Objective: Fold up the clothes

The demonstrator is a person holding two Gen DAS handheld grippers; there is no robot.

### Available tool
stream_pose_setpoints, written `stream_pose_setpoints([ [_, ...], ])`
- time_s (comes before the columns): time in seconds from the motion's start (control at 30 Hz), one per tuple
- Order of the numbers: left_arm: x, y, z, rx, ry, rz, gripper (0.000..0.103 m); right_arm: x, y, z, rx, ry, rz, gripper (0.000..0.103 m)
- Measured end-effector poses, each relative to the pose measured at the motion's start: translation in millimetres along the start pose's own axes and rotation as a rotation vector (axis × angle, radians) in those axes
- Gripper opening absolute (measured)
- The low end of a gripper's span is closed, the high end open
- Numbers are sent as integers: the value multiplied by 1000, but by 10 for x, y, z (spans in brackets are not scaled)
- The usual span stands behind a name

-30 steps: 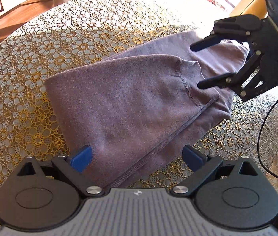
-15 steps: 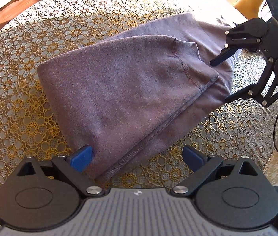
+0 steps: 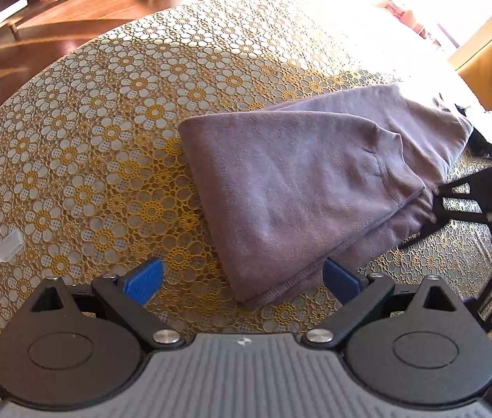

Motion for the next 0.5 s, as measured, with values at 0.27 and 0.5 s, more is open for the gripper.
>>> stream_pose_setpoints([
  [0.27,-112,163,-359,-47,32,146,99,388,-545,406,-31,-239,-125,103],
  [0.5,-58,306,-590,-29,46,230,95,1094,-948,671,-35,-491,-257,103],
])
Point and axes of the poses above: each gripper's, at about its wrist camera, not at the fingertips, and z roughly against the way its jaws point, x to its right, y to its top, the point moved 4 cm from there along -z, roughly the way its jaws point, and after that the axes turned 12 degrees about -y, right-handed, at the moved point
